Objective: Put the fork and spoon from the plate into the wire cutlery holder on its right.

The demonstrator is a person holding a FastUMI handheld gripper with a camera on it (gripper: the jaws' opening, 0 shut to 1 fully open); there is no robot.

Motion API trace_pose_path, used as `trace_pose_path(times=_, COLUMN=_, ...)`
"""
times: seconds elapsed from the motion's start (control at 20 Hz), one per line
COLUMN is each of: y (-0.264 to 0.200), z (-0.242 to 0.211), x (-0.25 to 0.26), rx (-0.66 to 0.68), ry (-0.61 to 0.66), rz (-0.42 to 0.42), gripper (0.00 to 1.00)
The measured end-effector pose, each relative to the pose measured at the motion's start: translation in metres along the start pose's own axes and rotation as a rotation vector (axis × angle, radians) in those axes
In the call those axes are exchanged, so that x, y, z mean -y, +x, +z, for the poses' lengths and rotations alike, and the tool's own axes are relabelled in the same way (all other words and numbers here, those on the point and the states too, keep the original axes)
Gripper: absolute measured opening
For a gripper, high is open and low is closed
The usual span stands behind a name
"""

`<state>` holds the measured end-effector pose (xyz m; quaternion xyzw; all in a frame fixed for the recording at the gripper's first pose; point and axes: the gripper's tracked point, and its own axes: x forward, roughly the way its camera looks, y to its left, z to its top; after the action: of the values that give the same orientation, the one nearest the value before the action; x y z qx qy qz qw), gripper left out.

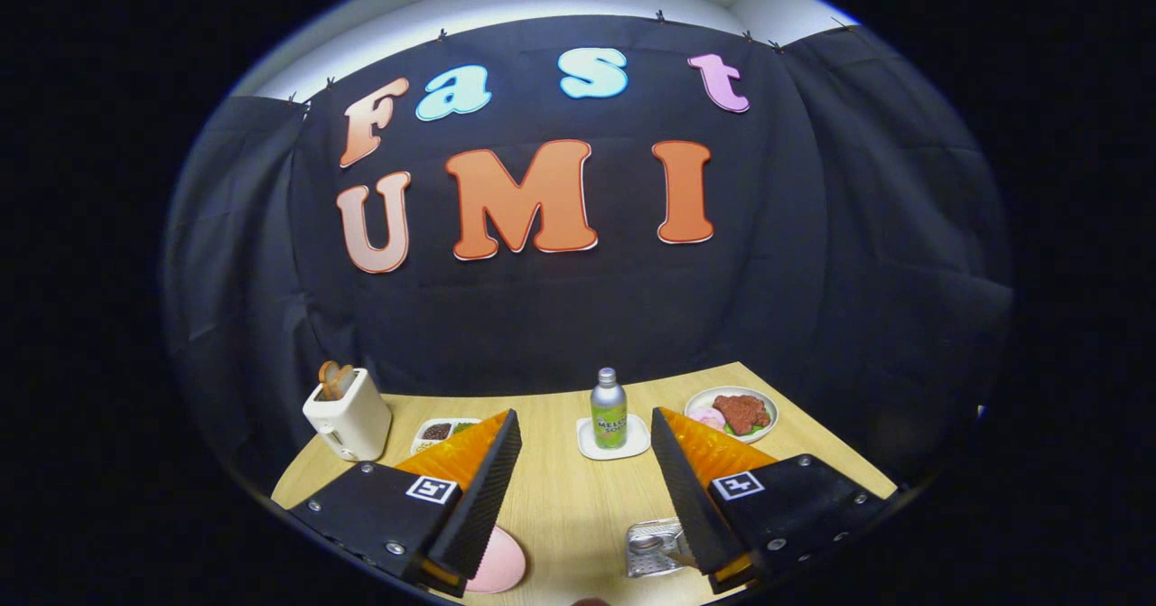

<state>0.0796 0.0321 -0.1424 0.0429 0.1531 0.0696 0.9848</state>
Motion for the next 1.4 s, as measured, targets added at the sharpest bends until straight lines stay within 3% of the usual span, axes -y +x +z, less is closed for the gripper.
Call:
trace_pose_path(times=0.8, y=-0.019, z=-0.054, x=-0.143, rx=-0.054, ry=-0.025, rz=0.113, gripper=0.90)
trace_pose_path(times=1.4, y=-0.025, z=-0.221, x=-0.189, rx=-0.484, ry=-0.107, rz=0.194, gripper=0.88)
